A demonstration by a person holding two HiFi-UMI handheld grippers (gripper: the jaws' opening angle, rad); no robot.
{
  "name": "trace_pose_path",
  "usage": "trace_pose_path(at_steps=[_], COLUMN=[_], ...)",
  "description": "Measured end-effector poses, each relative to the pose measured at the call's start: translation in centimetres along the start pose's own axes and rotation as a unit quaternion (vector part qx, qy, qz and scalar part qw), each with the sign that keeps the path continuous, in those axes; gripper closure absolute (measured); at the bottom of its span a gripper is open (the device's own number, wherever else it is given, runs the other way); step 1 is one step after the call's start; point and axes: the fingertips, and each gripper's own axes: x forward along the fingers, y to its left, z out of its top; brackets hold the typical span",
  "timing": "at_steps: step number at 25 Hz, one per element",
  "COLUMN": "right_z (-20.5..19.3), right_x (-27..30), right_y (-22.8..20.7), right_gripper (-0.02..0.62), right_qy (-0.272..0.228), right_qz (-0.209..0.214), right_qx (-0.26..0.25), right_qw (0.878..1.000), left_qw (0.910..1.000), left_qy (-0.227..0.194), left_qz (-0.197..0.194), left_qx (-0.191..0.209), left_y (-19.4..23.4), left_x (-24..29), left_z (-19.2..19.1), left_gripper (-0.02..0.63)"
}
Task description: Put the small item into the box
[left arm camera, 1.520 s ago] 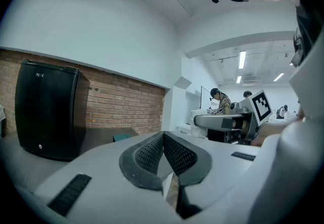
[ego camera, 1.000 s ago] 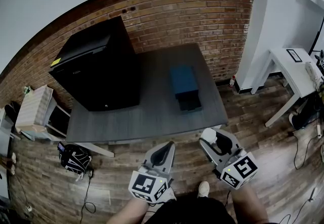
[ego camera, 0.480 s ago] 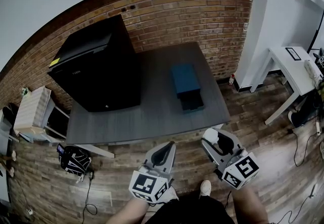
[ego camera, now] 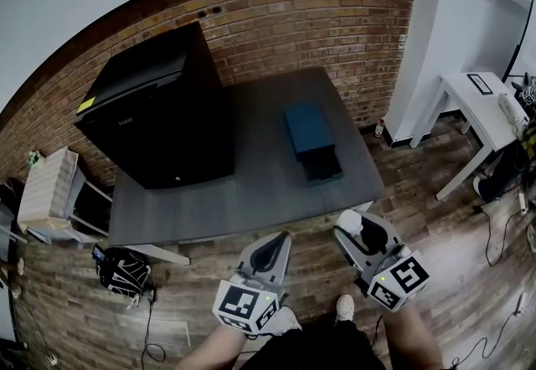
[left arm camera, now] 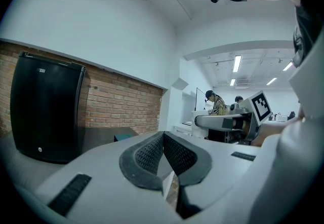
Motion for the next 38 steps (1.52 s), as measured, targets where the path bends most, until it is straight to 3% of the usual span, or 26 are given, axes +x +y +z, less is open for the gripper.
trace_pose_path(at_steps=[17,38], right_z=[-0.8,-0.1], right_x=[1.5,5.4], right_y=[4.5,-4.7], right_gripper=[0.407,0.407], right_qy=[0.002,0.013], right_qz=[-0.031,-0.001], right_qx=[-0.001,0.015], right_qw=[1.0,1.0], left_qw=[0.9994,1.0], left_qy=[-0.005,0.003], left_qz=[-0.033,-0.003], left_qx=[-0.007,-0.008], left_y=[2.6,4.3], left_x=[-3.4,4.9], left_z=[-0.6,0.2], left_gripper=[0.572,0.572])
